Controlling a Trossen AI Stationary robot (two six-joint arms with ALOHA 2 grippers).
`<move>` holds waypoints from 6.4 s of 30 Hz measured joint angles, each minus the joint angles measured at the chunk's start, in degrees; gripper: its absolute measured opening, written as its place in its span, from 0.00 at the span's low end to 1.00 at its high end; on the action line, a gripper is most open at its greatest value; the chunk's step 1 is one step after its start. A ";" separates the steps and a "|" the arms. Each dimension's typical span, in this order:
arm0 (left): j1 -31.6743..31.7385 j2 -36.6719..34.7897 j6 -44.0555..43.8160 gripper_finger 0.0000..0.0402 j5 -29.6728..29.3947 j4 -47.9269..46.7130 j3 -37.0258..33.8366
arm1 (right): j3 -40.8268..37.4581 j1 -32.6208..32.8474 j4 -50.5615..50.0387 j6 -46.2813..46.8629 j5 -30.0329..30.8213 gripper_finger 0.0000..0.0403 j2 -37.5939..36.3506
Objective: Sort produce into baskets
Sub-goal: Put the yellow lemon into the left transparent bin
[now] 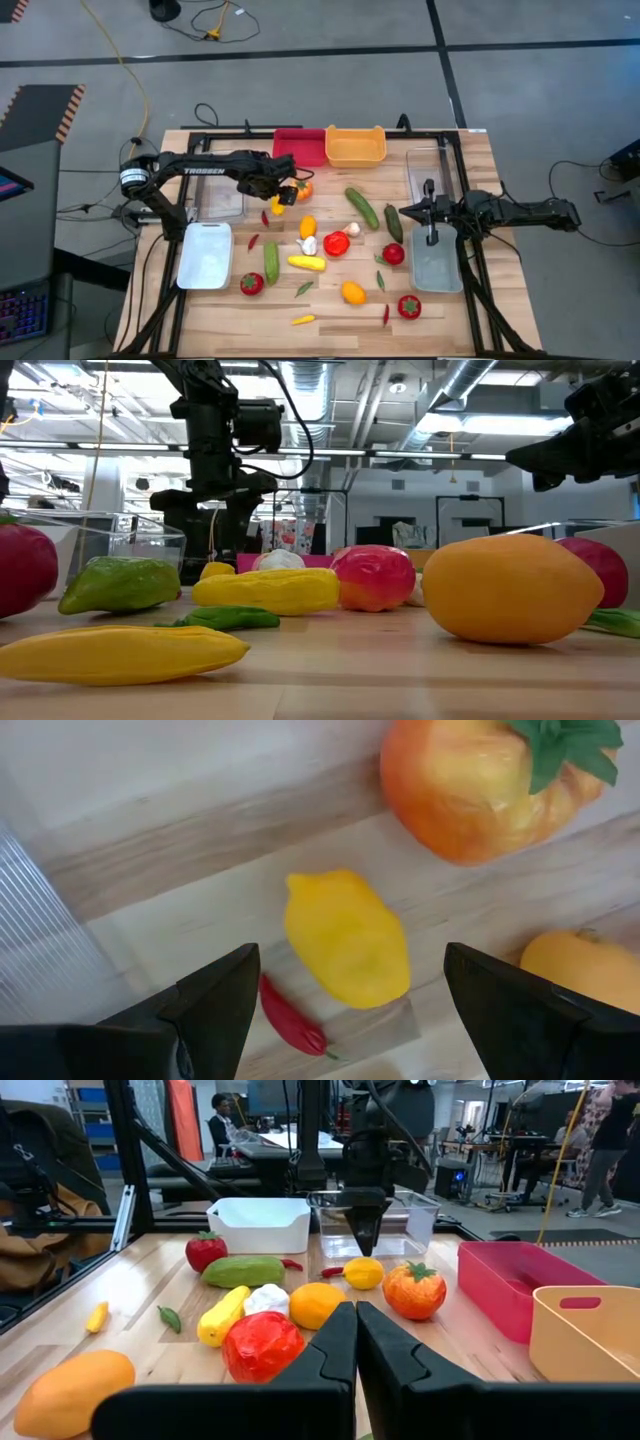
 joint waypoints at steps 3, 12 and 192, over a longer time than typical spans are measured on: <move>-0.53 0.00 -0.70 0.76 -0.15 0.41 0.00 | 0.02 -0.02 0.00 0.00 0.00 0.09 -0.02; -1.14 0.00 0.99 0.76 -0.32 0.95 0.00 | 0.02 -0.01 -0.02 0.00 0.00 0.09 -0.01; 7.02 -9.91 40.26 0.64 -13.66 -41.53 -1.10 | -0.09 0.00 2.77 0.02 0.44 0.18 -0.02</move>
